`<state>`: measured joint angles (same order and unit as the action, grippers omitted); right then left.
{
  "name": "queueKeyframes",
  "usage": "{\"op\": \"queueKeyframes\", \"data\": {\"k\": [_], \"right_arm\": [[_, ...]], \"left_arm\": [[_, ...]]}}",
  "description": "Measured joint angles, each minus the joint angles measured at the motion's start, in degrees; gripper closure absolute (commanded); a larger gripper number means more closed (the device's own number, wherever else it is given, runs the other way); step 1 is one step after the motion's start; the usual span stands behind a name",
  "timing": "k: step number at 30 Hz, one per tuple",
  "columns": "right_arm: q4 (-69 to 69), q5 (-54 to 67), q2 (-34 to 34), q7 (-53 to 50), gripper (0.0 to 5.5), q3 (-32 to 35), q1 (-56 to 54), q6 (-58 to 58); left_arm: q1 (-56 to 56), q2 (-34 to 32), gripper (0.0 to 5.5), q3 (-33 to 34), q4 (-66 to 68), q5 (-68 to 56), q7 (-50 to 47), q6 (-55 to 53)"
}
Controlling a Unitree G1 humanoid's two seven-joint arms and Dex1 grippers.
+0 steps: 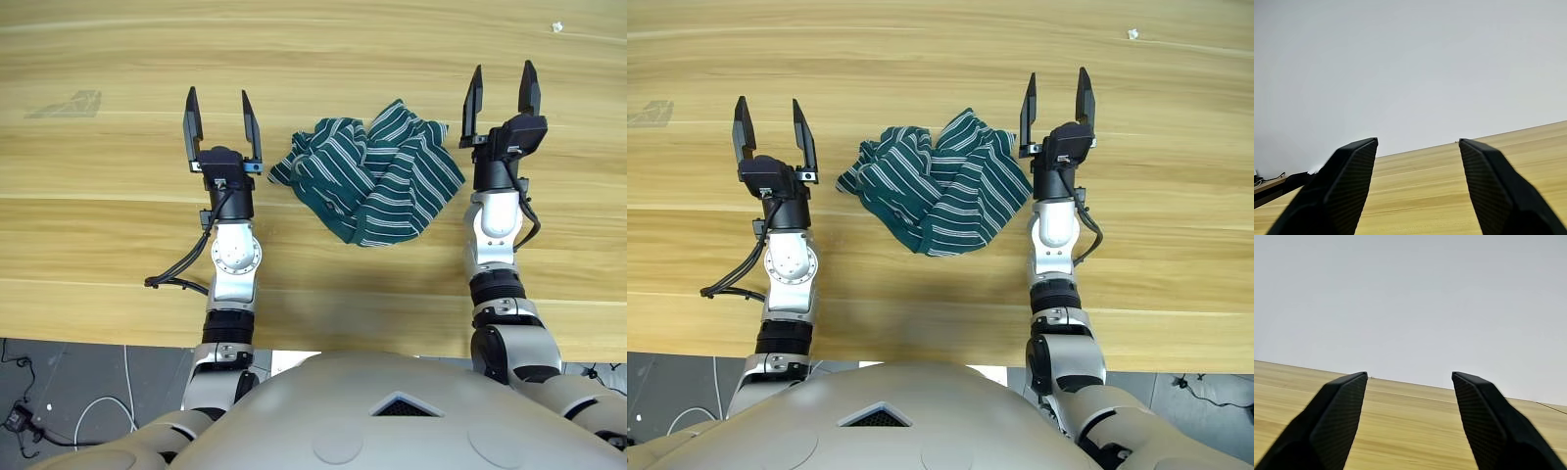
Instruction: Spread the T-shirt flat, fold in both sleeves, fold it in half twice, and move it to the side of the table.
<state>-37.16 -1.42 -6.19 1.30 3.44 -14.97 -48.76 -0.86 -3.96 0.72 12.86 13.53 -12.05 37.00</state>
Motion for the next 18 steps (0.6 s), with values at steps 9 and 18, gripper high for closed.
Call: {"op": "queueKeyframes", "data": {"k": [9, 18], "right_arm": [[7.2, 11.5, -0.3, 15.9, 2.30, -4.1, 4.3, 7.0], [39.3, 18.3, -13.6, 41.9, 2.30, -20.4, 27.4, 25.4]], "left_arm": [[0.0, 0.0, 2.42, 0.1, 0.0, 0.0, -0.3, -0.1], [-0.3, 1.5, 2.42, 0.2, -2.1, 0.2, -1.1, -1.2]]}}
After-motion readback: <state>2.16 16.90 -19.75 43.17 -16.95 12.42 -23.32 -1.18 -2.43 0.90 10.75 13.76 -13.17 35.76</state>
